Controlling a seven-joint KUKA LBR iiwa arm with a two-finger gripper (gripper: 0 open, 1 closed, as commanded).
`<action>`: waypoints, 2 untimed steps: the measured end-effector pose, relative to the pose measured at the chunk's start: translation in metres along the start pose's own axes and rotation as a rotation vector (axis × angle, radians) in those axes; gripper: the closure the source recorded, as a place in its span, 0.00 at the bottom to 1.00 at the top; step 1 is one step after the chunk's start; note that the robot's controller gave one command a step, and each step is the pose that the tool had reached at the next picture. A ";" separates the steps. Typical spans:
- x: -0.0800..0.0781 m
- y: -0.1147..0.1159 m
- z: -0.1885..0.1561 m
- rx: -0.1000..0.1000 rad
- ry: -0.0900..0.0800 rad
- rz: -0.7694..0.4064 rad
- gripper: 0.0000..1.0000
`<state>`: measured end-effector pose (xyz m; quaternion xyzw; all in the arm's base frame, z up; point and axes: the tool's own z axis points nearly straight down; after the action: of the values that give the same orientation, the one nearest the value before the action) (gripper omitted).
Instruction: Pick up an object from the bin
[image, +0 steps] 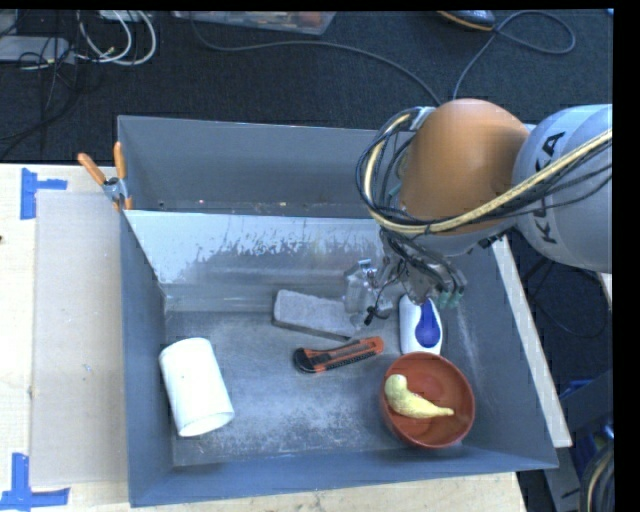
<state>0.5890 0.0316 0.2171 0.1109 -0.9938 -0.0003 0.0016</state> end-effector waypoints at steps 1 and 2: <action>0.000 0.000 0.000 0.000 0.000 0.000 1.00; 0.010 -0.016 0.066 0.000 -0.002 -0.044 1.00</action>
Offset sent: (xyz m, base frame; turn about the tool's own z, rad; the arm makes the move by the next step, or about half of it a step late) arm -0.0078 -0.0205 -0.0731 -0.0483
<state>0.5826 0.0136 0.1508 0.1329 -0.9911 -0.0003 0.0005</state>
